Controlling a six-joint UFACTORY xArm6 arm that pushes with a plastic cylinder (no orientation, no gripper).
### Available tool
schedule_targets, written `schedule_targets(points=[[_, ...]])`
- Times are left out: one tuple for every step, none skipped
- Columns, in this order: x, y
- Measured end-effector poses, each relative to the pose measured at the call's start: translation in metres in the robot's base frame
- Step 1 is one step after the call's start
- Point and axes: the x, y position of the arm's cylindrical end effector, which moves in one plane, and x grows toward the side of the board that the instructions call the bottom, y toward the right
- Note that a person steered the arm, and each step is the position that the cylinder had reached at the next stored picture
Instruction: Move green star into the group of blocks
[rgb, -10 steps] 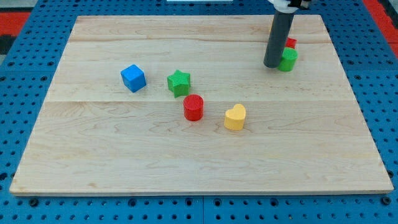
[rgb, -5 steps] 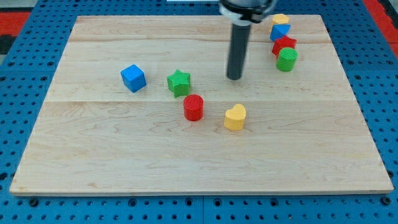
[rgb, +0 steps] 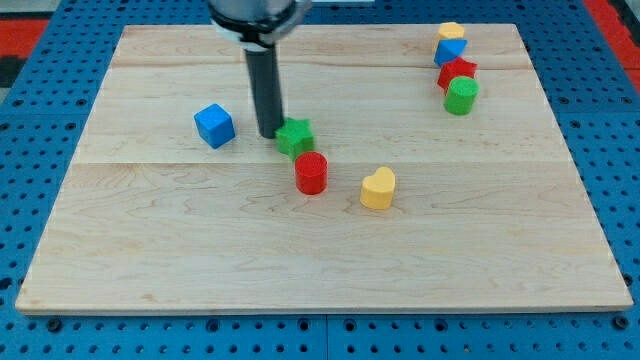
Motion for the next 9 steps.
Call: schedule_targets(points=[[0.020, 0.037], [0.044, 0.044], [0.064, 0.057], [0.048, 0.078], [0.012, 0.099], [-0.015, 0.125], [-0.024, 0.129], [-0.017, 0.138], [0.003, 0.139]])
